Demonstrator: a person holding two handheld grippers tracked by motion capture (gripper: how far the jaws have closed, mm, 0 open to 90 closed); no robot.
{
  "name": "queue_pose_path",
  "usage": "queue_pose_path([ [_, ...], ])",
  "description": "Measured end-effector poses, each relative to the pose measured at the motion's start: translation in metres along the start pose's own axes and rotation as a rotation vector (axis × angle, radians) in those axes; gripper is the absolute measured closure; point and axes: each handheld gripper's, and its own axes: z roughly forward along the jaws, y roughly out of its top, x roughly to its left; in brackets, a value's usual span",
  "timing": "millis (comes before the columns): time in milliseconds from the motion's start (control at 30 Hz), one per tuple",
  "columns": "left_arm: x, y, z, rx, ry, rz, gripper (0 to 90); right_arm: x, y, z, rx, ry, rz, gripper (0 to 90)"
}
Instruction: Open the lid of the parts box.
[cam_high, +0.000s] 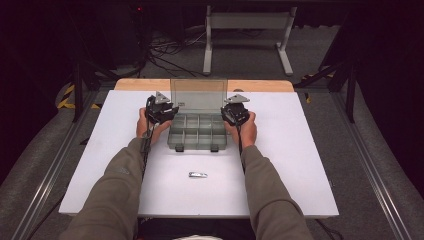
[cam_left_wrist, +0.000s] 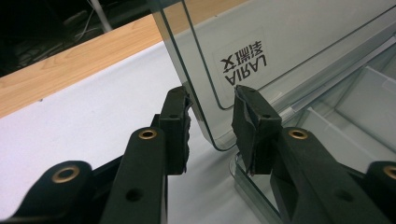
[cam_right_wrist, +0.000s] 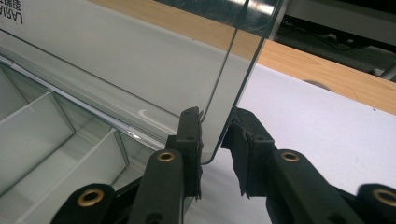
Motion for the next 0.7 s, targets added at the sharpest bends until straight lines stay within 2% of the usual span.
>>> queue_pose_path([
  [133, -0.0007, 0.0009, 0.0012, 0.007, 0.024, 0.015, 65.6, 0.0010, 0.0019, 0.0020, 0.010, -0.009, -0.010, 70.6],
  [700, 0.0017, -0.0007, 0.0009, 0.009, 0.006, -0.008, 66.4, -0.0007, 0.0041, 0.0048, 0.020, -0.001, -0.027, 67.1],
])
